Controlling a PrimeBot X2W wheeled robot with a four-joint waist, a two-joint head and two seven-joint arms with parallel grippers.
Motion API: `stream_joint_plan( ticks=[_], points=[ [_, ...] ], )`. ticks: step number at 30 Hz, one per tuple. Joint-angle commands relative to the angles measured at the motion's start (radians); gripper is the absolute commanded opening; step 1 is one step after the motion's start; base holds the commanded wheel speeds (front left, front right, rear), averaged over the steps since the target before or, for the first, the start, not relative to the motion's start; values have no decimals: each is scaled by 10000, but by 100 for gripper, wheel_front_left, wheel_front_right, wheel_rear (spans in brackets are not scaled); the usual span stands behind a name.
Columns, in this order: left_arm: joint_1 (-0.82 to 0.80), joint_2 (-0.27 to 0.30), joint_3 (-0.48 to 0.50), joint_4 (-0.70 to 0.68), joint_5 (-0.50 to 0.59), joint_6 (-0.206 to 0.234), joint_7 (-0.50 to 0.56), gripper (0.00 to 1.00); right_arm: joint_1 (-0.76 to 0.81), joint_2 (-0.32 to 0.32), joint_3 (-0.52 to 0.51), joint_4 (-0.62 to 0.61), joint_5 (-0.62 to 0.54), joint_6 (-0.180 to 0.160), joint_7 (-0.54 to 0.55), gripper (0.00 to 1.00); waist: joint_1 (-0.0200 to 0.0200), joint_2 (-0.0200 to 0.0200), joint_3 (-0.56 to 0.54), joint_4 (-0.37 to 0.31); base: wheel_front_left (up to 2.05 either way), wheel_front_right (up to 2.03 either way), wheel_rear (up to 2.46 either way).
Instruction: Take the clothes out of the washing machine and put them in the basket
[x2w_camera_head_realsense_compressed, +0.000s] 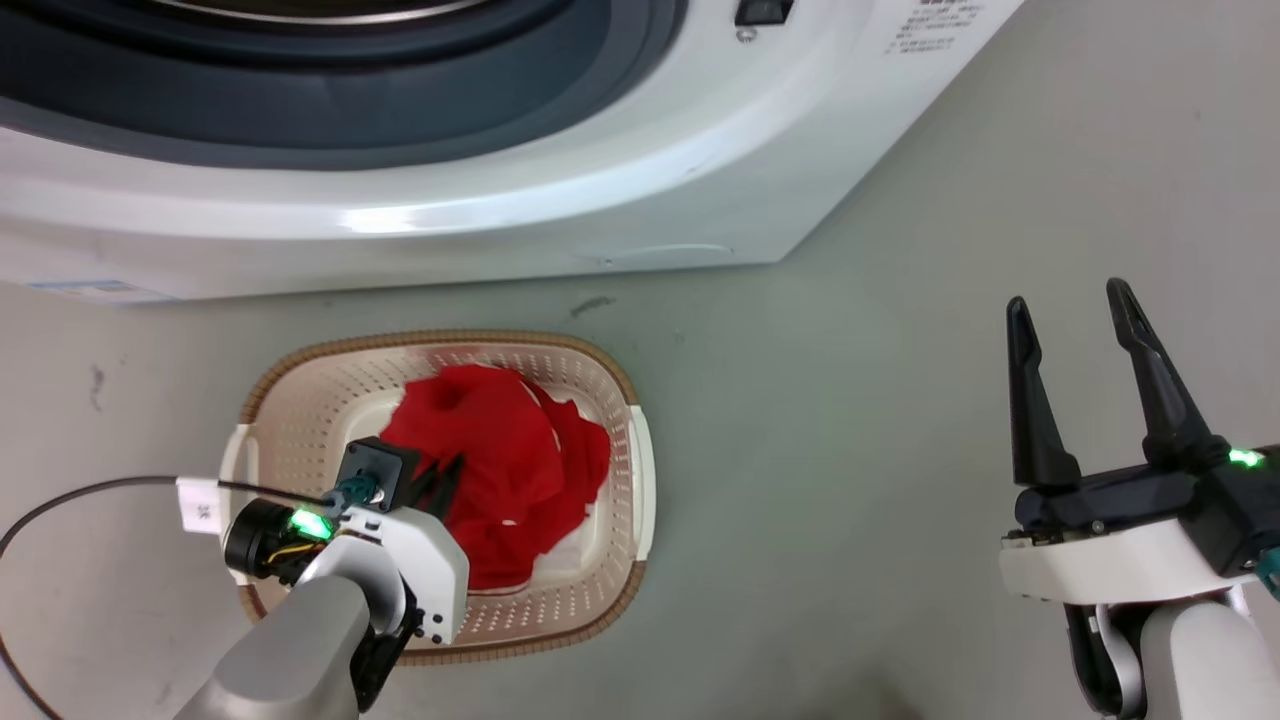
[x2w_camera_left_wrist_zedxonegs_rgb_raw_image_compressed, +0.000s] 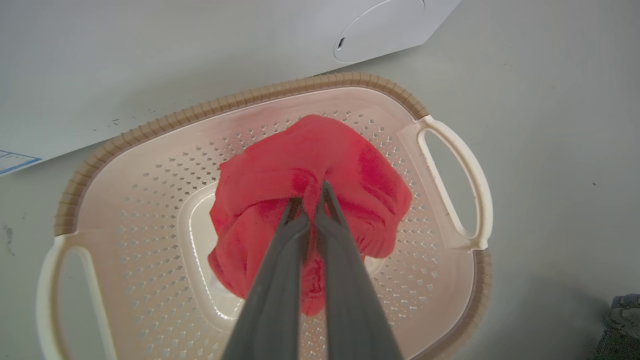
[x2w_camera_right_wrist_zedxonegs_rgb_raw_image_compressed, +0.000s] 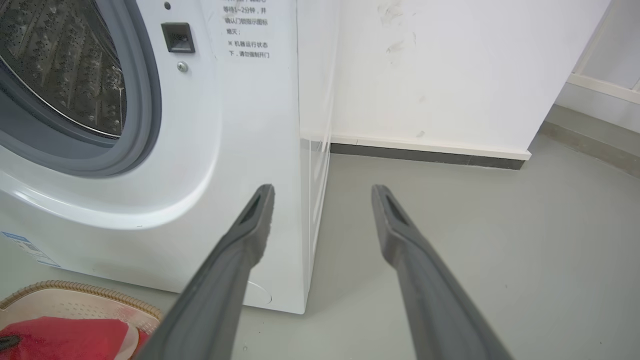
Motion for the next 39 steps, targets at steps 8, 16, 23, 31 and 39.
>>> stream_joint_plan(
  ticks=[8, 16, 23, 31, 39],
  points=[
    [-1503, -815, -459, 2743, 401, -482, -9, 0, -579, 15, -89, -143, 223, -10, -20, 100, -2, 0, 1291, -396, 0, 0, 0],
    [-2185, -1264, -920, 4517, 707, -616, 529, 0, -825, 13, -80, -113, 342, -11, -20, 100, -2, 0, 1749, -602, 0, 0, 0],
    [-2351, -1441, -1019, 4942, 635, -630, 832, 92, -831, 13, -123, -46, 396, -11, -20, 100, -2, 0, 1775, -641, 0, 0, 0],
    [-1899, -1707, -836, 5049, 335, -615, 67, 100, -612, 13, 8, 100, 357, -11, -20, 100, -2, 0, 933, -421, 0, 0, 0],
    [-1333, -1885, -392, 4457, 117, -440, -500, 100, -160, 12, -14, 238, 164, -11, -19, 100, -2, 0, -266, 111, 0, 0, 0]
  ],
)
